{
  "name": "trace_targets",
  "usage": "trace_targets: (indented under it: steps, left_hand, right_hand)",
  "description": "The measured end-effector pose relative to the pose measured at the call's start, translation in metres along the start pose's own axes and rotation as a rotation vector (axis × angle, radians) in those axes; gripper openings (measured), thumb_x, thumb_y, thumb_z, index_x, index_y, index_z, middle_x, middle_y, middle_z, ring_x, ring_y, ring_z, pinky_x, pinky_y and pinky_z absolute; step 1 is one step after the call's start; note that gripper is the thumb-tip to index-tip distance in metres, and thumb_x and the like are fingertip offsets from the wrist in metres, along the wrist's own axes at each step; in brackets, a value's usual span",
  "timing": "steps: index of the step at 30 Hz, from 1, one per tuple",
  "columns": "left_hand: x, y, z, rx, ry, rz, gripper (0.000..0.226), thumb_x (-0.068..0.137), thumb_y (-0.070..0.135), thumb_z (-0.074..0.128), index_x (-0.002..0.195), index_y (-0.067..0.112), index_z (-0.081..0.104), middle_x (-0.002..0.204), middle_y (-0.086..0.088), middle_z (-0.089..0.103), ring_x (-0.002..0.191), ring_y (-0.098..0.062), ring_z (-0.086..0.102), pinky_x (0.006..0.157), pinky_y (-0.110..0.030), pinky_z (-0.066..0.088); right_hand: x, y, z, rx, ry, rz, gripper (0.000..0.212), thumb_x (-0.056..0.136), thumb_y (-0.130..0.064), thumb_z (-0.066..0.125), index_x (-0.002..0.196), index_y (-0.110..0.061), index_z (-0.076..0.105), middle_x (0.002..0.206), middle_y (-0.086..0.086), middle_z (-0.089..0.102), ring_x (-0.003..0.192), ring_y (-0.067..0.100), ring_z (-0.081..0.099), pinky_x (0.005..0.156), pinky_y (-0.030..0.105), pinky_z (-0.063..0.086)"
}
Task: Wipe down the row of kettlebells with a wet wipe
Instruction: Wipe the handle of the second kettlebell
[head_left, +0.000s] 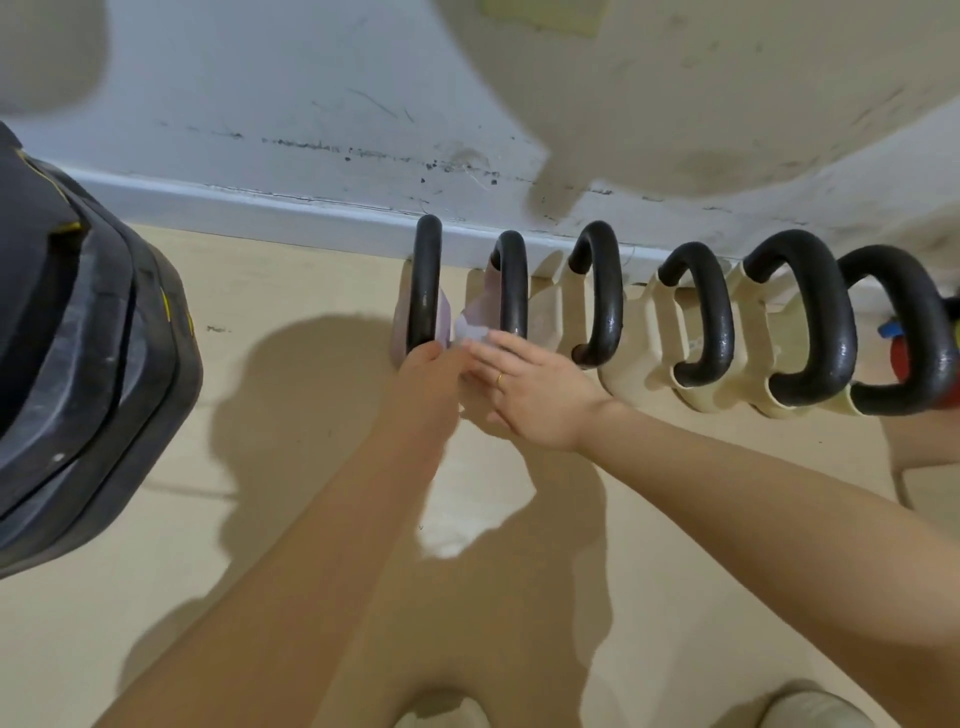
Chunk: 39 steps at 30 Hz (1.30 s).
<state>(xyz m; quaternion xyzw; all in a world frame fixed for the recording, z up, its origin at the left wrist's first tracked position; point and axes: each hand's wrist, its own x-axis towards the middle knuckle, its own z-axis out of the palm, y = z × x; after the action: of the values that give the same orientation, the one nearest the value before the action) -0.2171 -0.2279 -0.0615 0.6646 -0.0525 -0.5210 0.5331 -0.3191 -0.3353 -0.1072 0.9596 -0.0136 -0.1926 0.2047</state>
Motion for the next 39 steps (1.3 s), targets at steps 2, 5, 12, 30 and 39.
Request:
trace_targets:
  steps: [2, 5, 12, 30, 39]
  left_hand:
    - [-0.002, 0.003, 0.000, -0.025, -0.020, -0.024, 0.008, 0.093, 0.011, 0.044, 0.099, 0.011, 0.050, 0.076, 0.003, 0.049, 0.054, -0.002, 0.051, 0.039, -0.004, 0.038]
    - [0.001, 0.003, 0.003, 0.008, -0.036, -0.021, 0.017, 0.079, 0.023, 0.052, 0.096, 0.018, 0.056, 0.085, 0.004, 0.050, 0.073, -0.010, 0.050, 0.058, -0.014, 0.044]
    - [0.018, 0.009, 0.023, 0.075, -0.015, 0.009, 0.019, 0.083, 0.018, 0.048, 0.068, 0.018, 0.061, 0.069, -0.001, 0.057, 0.066, -0.016, 0.053, 0.079, -0.031, 0.043]
    - [0.045, 0.004, 0.029, 0.456, 0.028, 0.209, 0.025, 0.089, 0.017, 0.057, 0.112, 0.016, 0.067, 0.097, -0.004, 0.071, 0.094, -0.016, 0.065, 0.087, -0.023, 0.048]
    - [0.052, 0.011, 0.030, 0.347, 0.134, 0.055, 0.035, 0.092, 0.044, 0.045, 0.071, 0.028, 0.068, 0.082, -0.002, 0.073, 0.086, -0.020, 0.068, 0.091, -0.039, 0.051]
  right_hand:
    - [0.003, 0.007, 0.002, 0.180, 0.192, 0.179, 0.055, 0.092, -0.033, 0.022, 0.133, -0.008, 0.050, 0.142, 0.009, 0.047, 0.136, 0.025, 0.037, 0.113, 0.038, 0.015]
    - [0.005, 0.004, 0.005, 0.757, 0.254, 0.391, 0.064, 0.097, -0.037, 0.029, 0.148, -0.007, 0.007, 0.158, 0.009, -0.002, 0.146, 0.023, -0.002, 0.118, 0.034, 0.004]
    - [0.000, -0.031, -0.019, 2.103, 0.386, 0.604, 0.034, 0.101, -0.023, 0.033, 0.130, -0.022, 0.015, 0.121, 0.002, 0.049, 0.104, -0.018, 0.051, 0.088, 0.005, 0.041]
    - [0.022, -0.049, 0.009, 1.808, 0.691, 0.634, 0.067, 0.096, -0.024, 0.037, 0.148, -0.019, -0.004, 0.156, 0.004, 0.020, 0.138, 0.010, 0.031, 0.112, 0.036, 0.031]
    - [0.017, -0.046, 0.023, 1.269, 0.650, 0.598, 0.070, 0.098, -0.042, 0.027, 0.144, -0.005, -0.011, 0.153, 0.011, -0.010, 0.142, 0.009, -0.014, 0.118, 0.026, 0.000]
